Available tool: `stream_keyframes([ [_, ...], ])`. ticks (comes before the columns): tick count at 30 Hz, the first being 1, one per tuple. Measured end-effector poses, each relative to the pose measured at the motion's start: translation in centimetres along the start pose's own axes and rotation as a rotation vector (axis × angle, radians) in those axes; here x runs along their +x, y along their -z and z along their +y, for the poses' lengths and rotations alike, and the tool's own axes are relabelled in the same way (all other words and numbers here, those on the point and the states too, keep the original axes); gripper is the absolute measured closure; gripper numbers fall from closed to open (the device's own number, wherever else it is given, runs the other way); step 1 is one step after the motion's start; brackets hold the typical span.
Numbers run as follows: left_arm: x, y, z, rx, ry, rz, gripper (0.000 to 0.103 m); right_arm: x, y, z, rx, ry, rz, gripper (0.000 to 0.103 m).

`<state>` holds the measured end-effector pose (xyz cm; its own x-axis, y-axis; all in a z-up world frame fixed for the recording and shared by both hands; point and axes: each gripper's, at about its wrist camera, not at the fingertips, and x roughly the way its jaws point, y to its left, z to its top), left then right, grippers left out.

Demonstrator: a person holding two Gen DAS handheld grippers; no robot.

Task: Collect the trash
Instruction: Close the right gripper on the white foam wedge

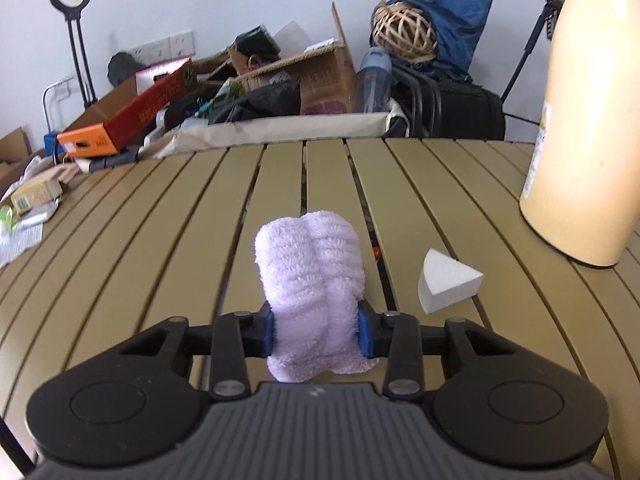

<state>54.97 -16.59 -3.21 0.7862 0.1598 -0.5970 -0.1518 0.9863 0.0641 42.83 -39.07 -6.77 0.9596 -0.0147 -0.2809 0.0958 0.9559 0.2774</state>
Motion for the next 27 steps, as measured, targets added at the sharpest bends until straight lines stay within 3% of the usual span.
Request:
stream_keyframes([
  [11,-1.8,-1.3,4.6,0.031,0.078,-0.055,0.065,2.4,-0.4,5.3,-0.032,-0.057,0.041,0.000],
  [20,-0.8,-0.9,8.0,0.120,0.091,-0.101,0.065,6.0,-0.6,10.1,-0.141,-0.071,0.156,0.000],
  [27,1.1,-0.2,10.0,0.083,0.121,-0.066,0.065,8.7,-1.6,12.1,-0.201,-0.056,0.251,0.000],
])
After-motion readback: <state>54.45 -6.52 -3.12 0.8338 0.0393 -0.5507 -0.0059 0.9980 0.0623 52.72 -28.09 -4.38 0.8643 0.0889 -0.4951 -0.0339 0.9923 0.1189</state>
